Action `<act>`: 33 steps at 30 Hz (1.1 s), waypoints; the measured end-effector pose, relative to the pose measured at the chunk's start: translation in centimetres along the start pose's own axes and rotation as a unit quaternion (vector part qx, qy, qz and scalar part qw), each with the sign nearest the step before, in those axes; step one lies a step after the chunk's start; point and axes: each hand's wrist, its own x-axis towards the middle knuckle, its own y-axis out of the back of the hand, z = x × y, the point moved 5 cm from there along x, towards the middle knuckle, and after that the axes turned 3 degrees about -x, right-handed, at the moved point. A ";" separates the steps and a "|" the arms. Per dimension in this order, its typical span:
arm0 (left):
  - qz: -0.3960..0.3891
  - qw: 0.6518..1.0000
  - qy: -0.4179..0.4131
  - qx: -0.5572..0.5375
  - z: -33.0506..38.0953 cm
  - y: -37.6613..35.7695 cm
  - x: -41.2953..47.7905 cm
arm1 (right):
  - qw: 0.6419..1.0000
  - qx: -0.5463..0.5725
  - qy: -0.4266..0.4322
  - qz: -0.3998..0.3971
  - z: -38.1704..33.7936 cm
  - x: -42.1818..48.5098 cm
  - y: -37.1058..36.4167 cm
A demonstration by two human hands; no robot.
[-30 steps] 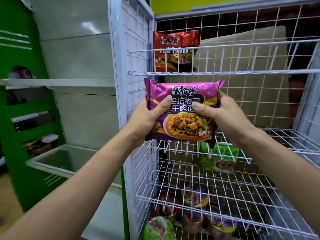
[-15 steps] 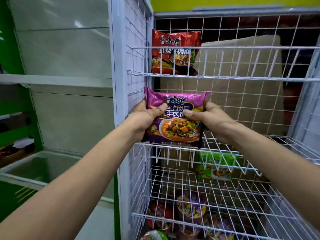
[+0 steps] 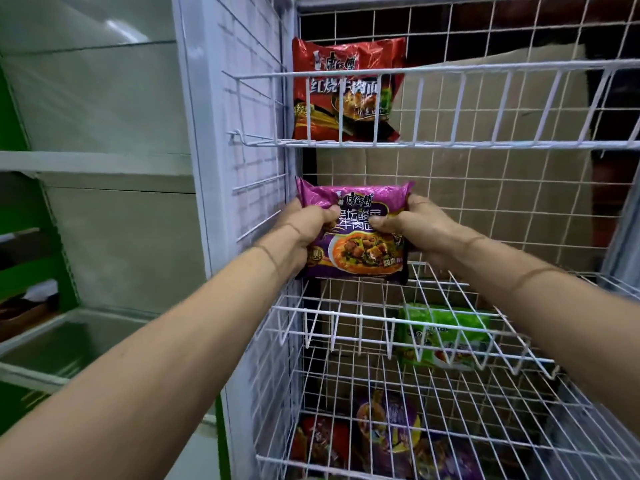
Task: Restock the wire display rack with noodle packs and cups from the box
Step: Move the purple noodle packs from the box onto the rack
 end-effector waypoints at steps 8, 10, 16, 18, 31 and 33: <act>-0.008 0.997 0.055 -0.049 0.1 -1.5 1.5 | 0.998 -0.046 0.008 0.052 0.0 2.8 0.1; 0.006 0.997 0.050 -0.063 0.1 -1.8 2.0 | 0.996 -0.068 0.008 0.062 0.1 3.6 0.0; 0.017 0.998 0.056 -0.034 -0.9 -1.7 4.7 | 0.982 -0.166 0.021 0.088 0.3 5.3 -0.1; 0.009 0.997 0.072 -0.021 -1.2 -1.8 4.3 | 0.976 -0.204 0.002 0.078 1.2 5.6 -0.2; 0.042 0.993 0.069 0.090 -1.4 -1.0 3.7 | 0.958 -0.275 -0.027 0.071 2.1 5.2 -0.5; 0.035 0.991 0.088 0.098 -1.6 -1.0 3.4 | 0.951 -0.296 -0.027 0.083 1.7 4.8 -0.2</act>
